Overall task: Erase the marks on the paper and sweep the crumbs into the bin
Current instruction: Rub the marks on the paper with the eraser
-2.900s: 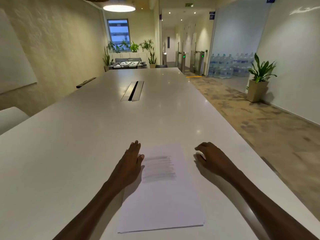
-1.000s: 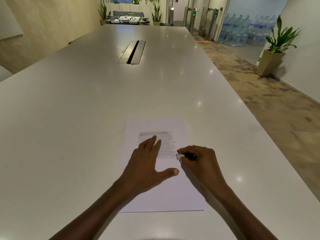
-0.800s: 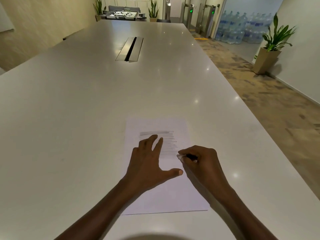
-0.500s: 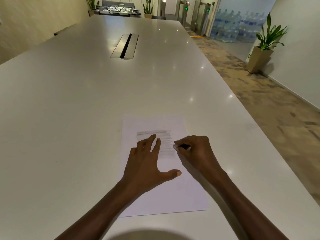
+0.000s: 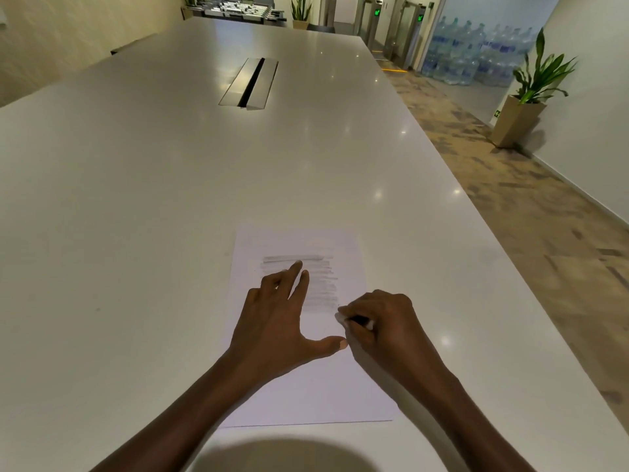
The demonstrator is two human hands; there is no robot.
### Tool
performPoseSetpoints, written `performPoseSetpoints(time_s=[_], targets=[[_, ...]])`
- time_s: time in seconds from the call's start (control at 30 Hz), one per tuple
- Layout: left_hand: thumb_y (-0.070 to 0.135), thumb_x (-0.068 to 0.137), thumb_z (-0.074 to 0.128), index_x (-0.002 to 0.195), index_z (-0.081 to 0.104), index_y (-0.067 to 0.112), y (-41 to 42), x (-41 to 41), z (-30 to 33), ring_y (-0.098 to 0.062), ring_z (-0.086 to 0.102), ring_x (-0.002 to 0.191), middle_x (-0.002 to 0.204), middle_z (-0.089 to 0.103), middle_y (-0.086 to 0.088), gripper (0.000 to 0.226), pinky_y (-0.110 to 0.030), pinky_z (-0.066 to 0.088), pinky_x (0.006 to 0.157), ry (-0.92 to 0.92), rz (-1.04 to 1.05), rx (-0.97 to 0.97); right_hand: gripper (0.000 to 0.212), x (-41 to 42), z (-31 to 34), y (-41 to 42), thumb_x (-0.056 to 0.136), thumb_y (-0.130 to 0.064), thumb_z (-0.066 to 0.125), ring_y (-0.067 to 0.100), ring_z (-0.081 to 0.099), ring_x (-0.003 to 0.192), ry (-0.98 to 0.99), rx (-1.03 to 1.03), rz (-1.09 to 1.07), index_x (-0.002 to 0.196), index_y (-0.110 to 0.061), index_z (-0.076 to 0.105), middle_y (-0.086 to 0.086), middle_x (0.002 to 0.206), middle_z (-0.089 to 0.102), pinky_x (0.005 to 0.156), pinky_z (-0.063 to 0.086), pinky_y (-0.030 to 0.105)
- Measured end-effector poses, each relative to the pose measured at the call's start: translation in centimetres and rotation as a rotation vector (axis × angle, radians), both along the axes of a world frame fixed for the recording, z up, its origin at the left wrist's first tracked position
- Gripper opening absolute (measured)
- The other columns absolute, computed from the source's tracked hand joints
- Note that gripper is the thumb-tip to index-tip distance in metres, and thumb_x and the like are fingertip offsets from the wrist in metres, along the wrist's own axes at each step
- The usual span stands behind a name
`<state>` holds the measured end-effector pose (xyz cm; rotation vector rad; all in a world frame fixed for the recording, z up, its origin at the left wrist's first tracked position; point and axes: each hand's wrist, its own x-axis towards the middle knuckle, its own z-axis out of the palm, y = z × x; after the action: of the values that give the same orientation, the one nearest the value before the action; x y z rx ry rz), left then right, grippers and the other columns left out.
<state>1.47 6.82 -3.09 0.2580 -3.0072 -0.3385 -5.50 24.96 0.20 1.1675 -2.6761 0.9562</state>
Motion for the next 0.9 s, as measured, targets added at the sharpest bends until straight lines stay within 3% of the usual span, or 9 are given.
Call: performPoseSetpoints(time_s=[0.2, 0.3, 0.47, 0.6, 0.9], targets=[[0.099, 0.062, 0.025, 0.158, 0.011, 0.023, 0.0, 0.0, 0.1, -0.016, 0.008, 0.146, 0.166, -0.004, 0.009, 0.123, -0.035, 0.025, 0.111, -0.021, -0.007, 0.004, 0.009, -2.8, 0.2, -1.8, 0.077, -0.003, 0.071, 0.019, 0.063, 0.060, 0.056, 0.011, -0.001, 0.068, -0.003, 0.073, 0.008, 0.064, 0.071, 0.063, 0.049, 0.031], [0.099, 0.062, 0.026, 0.158, 0.010, 0.023, 0.0, 0.0, 0.2, -0.016, 0.007, 0.147, 0.166, -0.005, 0.010, 0.123, -0.036, 0.024, 0.112, -0.028, -0.006, 0.009, 0.006, -4.8, 0.3, -3.1, 0.078, -0.005, 0.073, 0.016, 0.069, 0.067, 0.099, -0.001, -0.006, 0.074, -0.006, 0.078, 0.006, 0.073, 0.076, 0.067, 0.055, 0.029], [0.099, 0.062, 0.027, 0.157, 0.016, 0.023, 0.0, 0.0, 0.2, -0.017, 0.012, 0.147, 0.166, 0.001, 0.008, 0.123, -0.037, 0.027, 0.110, -0.017, 0.006, 0.014, 0.007, -5.5, 0.7, -3.9, 0.083, -0.011, 0.074, 0.015, 0.071, 0.075, 0.091, -0.023, -0.005, 0.084, -0.008, 0.080, 0.004, 0.084, 0.078, 0.069, 0.045, 0.012], [0.100, 0.060, 0.026, 0.157, 0.014, 0.023, 0.0, -0.1, 0.1, -0.017, 0.012, 0.147, 0.166, 0.000, 0.008, 0.124, -0.037, 0.027, 0.110, -0.018, 0.009, 0.010, 0.014, -3.9, 0.5, -2.4, 0.085, -0.015, 0.070, 0.016, 0.068, 0.067, 0.086, 0.024, 0.003, 0.077, -0.007, 0.078, 0.006, 0.074, 0.075, 0.065, 0.052, 0.027], [0.099, 0.061, 0.023, 0.158, 0.010, 0.022, 0.0, -0.1, 0.3, -0.017, 0.007, 0.147, 0.166, -0.004, 0.007, 0.124, -0.035, 0.025, 0.110, -0.032, -0.004, -0.024, 0.014, -1.5, -0.1, -0.9, 0.081, -0.006, 0.067, 0.016, 0.063, 0.063, -0.003, -0.002, -0.028, 0.067, -0.006, 0.072, 0.004, 0.063, 0.070, 0.064, 0.048, 0.029]])
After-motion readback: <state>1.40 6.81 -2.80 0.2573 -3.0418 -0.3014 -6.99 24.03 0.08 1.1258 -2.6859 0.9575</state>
